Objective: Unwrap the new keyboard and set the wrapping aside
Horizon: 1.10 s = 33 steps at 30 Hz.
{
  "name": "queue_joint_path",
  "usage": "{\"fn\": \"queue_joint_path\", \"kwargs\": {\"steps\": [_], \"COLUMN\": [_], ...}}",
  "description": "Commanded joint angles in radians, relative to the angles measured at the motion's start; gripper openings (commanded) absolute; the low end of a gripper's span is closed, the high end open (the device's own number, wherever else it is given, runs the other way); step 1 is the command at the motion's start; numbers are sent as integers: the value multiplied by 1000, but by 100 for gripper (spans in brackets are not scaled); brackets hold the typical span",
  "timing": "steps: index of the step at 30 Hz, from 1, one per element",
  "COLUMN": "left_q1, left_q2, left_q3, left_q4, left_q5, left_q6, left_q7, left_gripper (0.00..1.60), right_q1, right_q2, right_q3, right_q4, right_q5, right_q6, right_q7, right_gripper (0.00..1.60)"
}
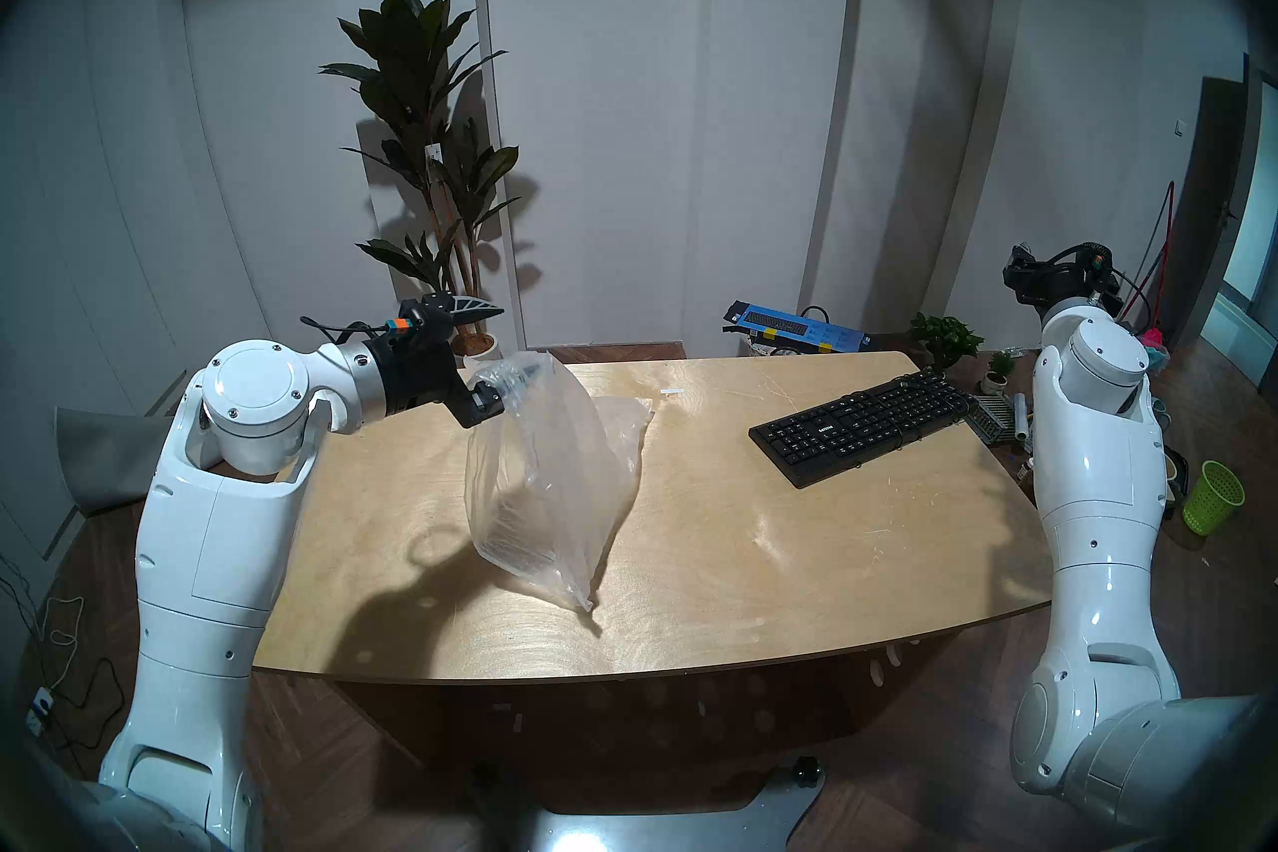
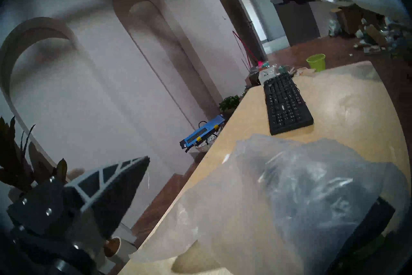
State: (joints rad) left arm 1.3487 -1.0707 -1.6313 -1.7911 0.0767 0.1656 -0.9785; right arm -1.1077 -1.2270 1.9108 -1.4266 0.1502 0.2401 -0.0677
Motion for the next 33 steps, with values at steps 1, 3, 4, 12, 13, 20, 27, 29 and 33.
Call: {"fn": "queue_joint_path", "kwargs": {"steps": [1, 3, 4, 12, 13, 20, 27, 29, 33], "left_q1": [-71, -89, -97, -126, -127, -160, -211, -229, -269], "left_q2": [84, 92, 97, 156, 165, 235, 301, 318, 358], "left_q3": [35, 48, 55, 126, 134, 186, 228, 243, 267], "left_q4": [35, 50, 57, 124, 133, 194, 232, 241, 252], "left_q5": [55, 74, 83, 162, 171, 244, 305, 321, 349], "left_q6": [-89, -115, -127, -231, -244, -362, -489, -526, -620], "left_q7": [-53, -65, -69, -138, -148, -228, -312, -336, -390], "left_gripper": [72, 73, 80, 160, 160, 160, 160, 160, 160], "right_q1": [0, -1, -1, -7, -9, -17, -25, -27, -26], "right_q2": [17, 17, 17, 15, 15, 14, 11, 10, 3], "right_q3": [16, 19, 21, 30, 32, 42, 49, 51, 46], "right_q4": [6, 12, 15, 33, 36, 55, 70, 74, 75], "right_q5": [-3, -5, -6, -13, -14, -19, -22, -22, -21], "right_q6": [-4, -4, -4, -5, -5, -7, -11, -12, -16], "right_q7": [0, 2, 3, 11, 12, 21, 32, 36, 49], "right_gripper": [160, 160, 160, 160, 160, 160, 160, 160, 160]}}
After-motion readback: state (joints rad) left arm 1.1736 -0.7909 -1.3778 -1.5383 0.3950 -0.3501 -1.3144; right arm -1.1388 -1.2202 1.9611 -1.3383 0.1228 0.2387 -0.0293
